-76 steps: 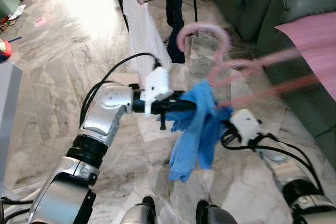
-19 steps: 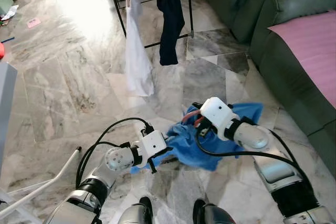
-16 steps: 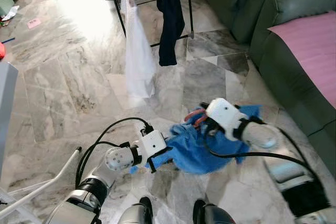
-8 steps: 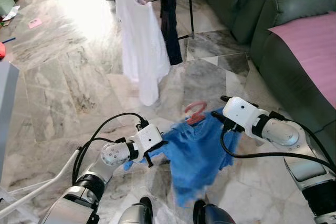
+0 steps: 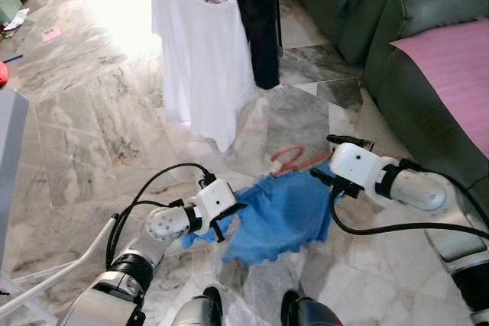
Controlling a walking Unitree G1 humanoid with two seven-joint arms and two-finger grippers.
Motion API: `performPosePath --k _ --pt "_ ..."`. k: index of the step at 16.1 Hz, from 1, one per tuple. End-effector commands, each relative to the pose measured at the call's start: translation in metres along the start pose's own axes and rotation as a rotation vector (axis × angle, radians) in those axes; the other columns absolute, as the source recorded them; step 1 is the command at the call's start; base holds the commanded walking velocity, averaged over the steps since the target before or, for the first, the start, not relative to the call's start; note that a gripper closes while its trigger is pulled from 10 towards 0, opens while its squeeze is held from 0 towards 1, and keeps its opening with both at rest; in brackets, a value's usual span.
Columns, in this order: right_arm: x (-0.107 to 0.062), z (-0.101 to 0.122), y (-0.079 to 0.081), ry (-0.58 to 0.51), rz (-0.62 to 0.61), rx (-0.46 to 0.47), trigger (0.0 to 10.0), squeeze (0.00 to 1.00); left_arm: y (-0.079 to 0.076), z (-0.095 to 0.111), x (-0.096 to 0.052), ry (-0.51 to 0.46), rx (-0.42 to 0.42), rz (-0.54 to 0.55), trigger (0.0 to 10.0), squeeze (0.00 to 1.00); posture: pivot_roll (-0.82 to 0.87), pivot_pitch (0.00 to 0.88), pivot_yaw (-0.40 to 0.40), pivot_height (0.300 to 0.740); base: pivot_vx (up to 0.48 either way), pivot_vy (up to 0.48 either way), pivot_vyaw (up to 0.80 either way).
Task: Hang hanger
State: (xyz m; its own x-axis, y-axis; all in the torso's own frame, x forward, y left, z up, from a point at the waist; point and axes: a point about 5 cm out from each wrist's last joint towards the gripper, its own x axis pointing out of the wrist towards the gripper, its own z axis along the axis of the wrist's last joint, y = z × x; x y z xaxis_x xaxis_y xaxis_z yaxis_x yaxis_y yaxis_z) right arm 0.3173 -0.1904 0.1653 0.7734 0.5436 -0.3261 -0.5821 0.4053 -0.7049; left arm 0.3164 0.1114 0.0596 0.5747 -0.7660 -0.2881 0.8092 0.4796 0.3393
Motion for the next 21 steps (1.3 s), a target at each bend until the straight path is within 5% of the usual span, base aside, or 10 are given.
performPosePath --k 1,6,7,8,9,14,21 --pt "-0.002 0.004 -0.001 -0.023 0.005 -0.012 10.0 1.00 0.006 0.002 -0.003 -0.019 0.003 0.013 0.0 0.00 -0.01 0.237 0.060 0.740 0.000 0.000 0.00" --pt "-0.022 -0.009 -0.012 0.033 0.017 -0.044 10.0 1.00 0.011 0.007 -0.007 -0.041 0.021 -0.038 0.0 0.00 -0.01 0.239 0.062 0.740 0.000 0.000 0.00" --pt "-0.030 -0.016 -0.017 0.060 0.020 -0.050 10.0 0.78 0.015 0.009 -0.008 -0.040 0.039 -0.047 0.0 0.00 -0.02 0.240 0.061 0.740 0.000 0.000 0.00" --pt "-0.039 -0.025 -0.018 0.093 0.048 -0.040 10.0 0.25 0.020 0.014 -0.010 -0.059 0.057 -0.069 0.0 0.00 -0.02 0.241 0.061 0.740 0.000 0.000 0.00" --pt "-0.046 -0.032 -0.016 0.114 0.088 -0.017 10.0 0.00 0.023 0.020 -0.011 -0.089 0.075 -0.103 0.0 0.00 -0.02 0.242 0.060 0.740 0.000 0.000 0.00" --pt "-0.062 -0.053 -0.011 0.204 0.145 -0.021 10.0 0.00 0.025 0.039 -0.010 -0.179 0.137 -0.205 0.0 0.00 -0.01 0.244 0.063 0.740 0.000 0.000 0.00" --pt "-0.069 -0.042 -0.022 0.168 0.081 -0.056 10.0 0.00 0.021 0.037 -0.015 -0.187 0.140 -0.278 0.0 0.00 -0.02 0.243 0.073 0.740 0.000 0.000 0.00"
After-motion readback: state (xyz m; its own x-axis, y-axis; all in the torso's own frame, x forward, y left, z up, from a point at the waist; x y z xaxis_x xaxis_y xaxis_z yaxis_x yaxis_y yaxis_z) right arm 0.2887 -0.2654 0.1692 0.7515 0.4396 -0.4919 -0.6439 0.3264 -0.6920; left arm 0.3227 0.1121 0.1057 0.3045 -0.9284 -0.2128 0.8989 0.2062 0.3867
